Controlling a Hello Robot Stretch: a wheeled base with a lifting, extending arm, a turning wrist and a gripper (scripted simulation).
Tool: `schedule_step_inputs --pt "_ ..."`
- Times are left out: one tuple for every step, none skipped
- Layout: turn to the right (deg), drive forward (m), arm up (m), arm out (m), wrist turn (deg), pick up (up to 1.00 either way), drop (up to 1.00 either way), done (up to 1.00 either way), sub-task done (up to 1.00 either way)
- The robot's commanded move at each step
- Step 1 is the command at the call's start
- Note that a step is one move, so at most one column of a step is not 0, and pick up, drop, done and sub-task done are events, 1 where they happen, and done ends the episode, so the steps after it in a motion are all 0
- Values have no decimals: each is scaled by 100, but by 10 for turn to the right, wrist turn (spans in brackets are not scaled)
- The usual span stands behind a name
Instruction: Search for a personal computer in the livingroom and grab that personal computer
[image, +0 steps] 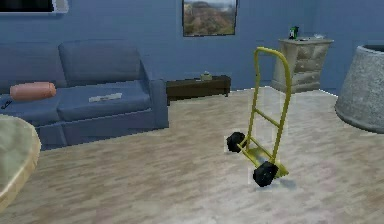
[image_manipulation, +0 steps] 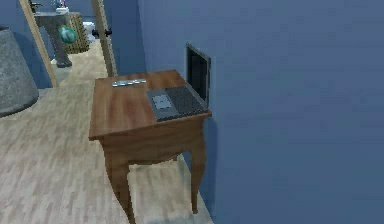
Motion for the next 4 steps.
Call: schedule_step_inputs --pt "0 0 38 0 0 0 0 0 0" --pt "0 0 0 50 0 0 0 0 0" --pt "0 0 0 0 450 0 0 0 0" --pt "0 0 0 0 450 0 0 0 0"
